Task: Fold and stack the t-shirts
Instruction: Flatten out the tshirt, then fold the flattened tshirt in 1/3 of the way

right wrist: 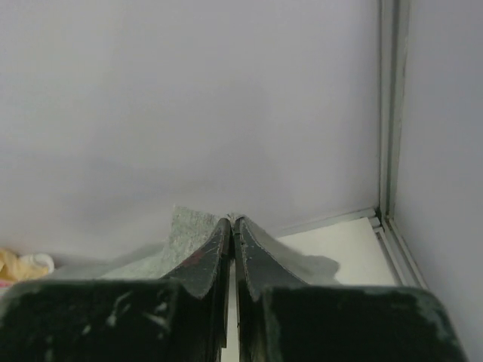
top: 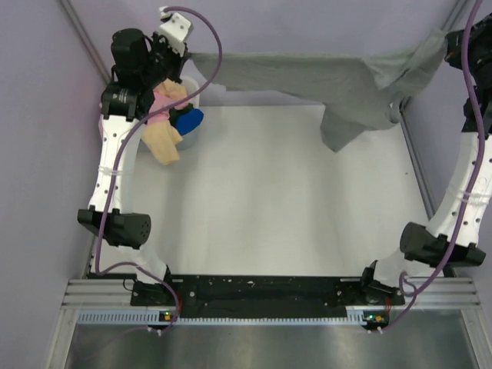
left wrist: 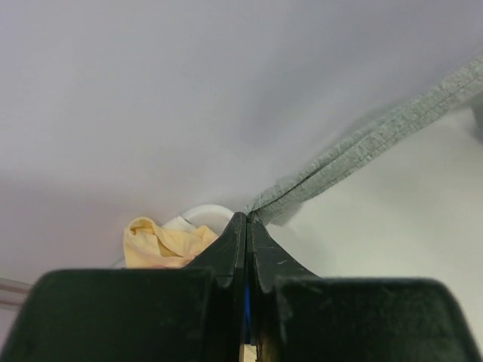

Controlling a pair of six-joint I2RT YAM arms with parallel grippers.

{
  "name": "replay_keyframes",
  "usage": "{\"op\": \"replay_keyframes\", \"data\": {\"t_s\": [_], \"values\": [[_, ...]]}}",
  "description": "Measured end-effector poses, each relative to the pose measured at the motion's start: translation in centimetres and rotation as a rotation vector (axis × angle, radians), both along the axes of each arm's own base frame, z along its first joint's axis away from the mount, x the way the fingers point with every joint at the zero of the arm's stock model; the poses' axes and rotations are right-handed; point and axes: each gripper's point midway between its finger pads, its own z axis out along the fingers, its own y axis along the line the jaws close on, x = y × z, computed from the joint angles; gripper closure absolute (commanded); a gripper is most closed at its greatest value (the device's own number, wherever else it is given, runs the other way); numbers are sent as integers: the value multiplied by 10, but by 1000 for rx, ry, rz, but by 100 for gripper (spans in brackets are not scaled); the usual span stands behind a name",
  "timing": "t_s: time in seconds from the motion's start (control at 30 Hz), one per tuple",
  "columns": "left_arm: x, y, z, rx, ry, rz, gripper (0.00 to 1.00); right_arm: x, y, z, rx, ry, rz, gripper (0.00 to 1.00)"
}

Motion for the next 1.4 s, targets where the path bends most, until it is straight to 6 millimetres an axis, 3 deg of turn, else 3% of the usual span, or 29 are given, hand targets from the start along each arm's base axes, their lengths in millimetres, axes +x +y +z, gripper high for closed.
{"op": "replay_keyframes", "data": {"t_s": [0.07, 0.13, 0.23, 0.27, 0.43, 0.53, 0.63, 0.77, 0.93, 1.03, 1.2, 1.4], "values": [[-8, -7, -14, 22, 24, -19, 100, -21, 15, 2, -17, -9, 37, 100], [-15, -8, -35, 54, 61, -29, 100, -41, 27, -8, -23, 4, 69, 100], [-25, -3, -80, 122, 131, -35, 100, -66, 40, -54, 2, 74, 97, 100], [-29, -1, -102, 150, 164, -39, 100, -73, 43, -73, 14, 101, 100, 100], [-76, 10, -232, 286, 405, -90, 100, -131, 71, -236, 188, 421, 113, 100], [-123, 21, -309, 366, 580, -133, 100, -166, 94, -302, 263, 591, 148, 100], [-164, 32, -352, 423, 715, -157, 100, -200, 115, -350, 330, 744, 191, 100], [-197, 42, -375, 464, 813, -169, 100, -228, 127, -387, 422, 891, 198, 100], [-238, 49, -393, 484, 900, -191, 100, -235, 130, -394, 463, 930, 180, 100], [-252, 50, -401, 482, 936, -202, 100, -230, 129, -402, 485, 931, 169, 100], [-242, 47, -404, 455, 935, -180, 100, -210, 119, -436, 516, 963, 101, 100], [-208, 42, -409, 434, 922, -150, 100, -183, 95, -470, 497, 988, -16, 100]]}}
